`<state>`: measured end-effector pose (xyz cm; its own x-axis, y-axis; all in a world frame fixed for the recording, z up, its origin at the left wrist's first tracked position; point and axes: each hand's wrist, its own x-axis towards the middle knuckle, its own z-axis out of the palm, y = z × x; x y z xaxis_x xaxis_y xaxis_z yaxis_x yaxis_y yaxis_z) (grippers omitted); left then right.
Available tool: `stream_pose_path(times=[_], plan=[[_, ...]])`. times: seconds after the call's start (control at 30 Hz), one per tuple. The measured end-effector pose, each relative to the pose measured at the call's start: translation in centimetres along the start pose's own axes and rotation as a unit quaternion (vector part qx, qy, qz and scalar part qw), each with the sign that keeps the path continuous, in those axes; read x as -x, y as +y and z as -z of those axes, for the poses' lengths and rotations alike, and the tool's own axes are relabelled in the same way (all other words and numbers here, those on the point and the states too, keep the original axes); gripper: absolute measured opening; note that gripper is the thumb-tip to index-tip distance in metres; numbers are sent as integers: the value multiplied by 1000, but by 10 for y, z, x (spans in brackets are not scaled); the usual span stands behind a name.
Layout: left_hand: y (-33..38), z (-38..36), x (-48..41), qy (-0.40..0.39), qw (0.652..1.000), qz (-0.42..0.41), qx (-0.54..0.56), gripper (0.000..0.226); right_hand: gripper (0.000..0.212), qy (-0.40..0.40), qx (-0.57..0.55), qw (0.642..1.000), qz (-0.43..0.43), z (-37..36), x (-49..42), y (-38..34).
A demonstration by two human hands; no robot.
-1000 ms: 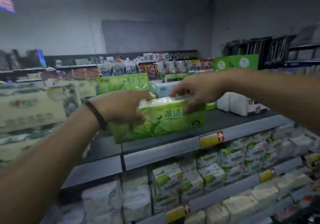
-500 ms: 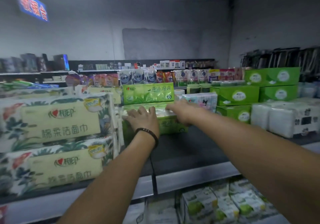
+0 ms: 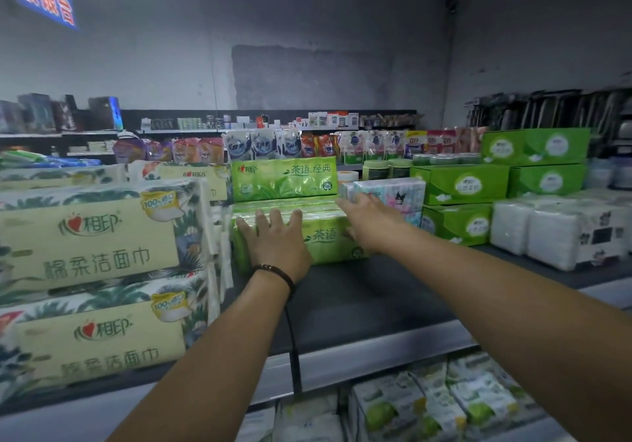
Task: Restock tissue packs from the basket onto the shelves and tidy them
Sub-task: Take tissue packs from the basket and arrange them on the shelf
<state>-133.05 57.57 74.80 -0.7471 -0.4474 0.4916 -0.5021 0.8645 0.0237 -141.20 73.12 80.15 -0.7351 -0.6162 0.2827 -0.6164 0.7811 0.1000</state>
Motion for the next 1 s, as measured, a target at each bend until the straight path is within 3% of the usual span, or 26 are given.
stream_pose_path(times=[0.07, 0.2, 0.37, 0.43, 0.5, 0.57, 0.63, 0.73, 0.83, 0.93, 1.0], plan=[[-3, 1, -1, -5, 1000, 4, -9, 71, 71, 9, -46, 999, -7, 3, 13, 20], [3, 8, -2, -41, 997, 49, -36, 68, 47, 47, -133, 990, -12, 6, 60, 69], [30, 28, 12, -58, 995, 69, -47, 80, 29, 113, -184, 976, -15, 0, 135, 123], [63, 46, 38, -11, 1000, 0, -13, 69, 18, 183, -208, 961, 0, -3, 169, 136], [104, 58, 79, 87, 983, -149, 64, 48, 10, 268, -239, 933, 12, -13, 208, 145], [144, 54, 135, 130, 927, -299, 183, 32, 9, 334, -264, 905, 7, -38, 247, 154], [176, 26, 197, 105, 880, -384, 259, 22, 10, 353, -280, 892, -21, -82, 283, 164], [218, -54, 282, -67, 858, -431, 270, 16, 14, 265, -307, 909, -94, -176, 340, 187], [245, -179, 360, -285, 822, -431, 238, 14, 24, 23, -339, 918, -206, -294, 407, 206], [246, -307, 452, -458, 757, -436, 167, 29, 24, -226, -355, 857, -297, -428, 497, 205], [243, -370, 511, -552, 713, -413, 127, 38, 45, -349, -348, 801, -339, -513, 564, 194]])
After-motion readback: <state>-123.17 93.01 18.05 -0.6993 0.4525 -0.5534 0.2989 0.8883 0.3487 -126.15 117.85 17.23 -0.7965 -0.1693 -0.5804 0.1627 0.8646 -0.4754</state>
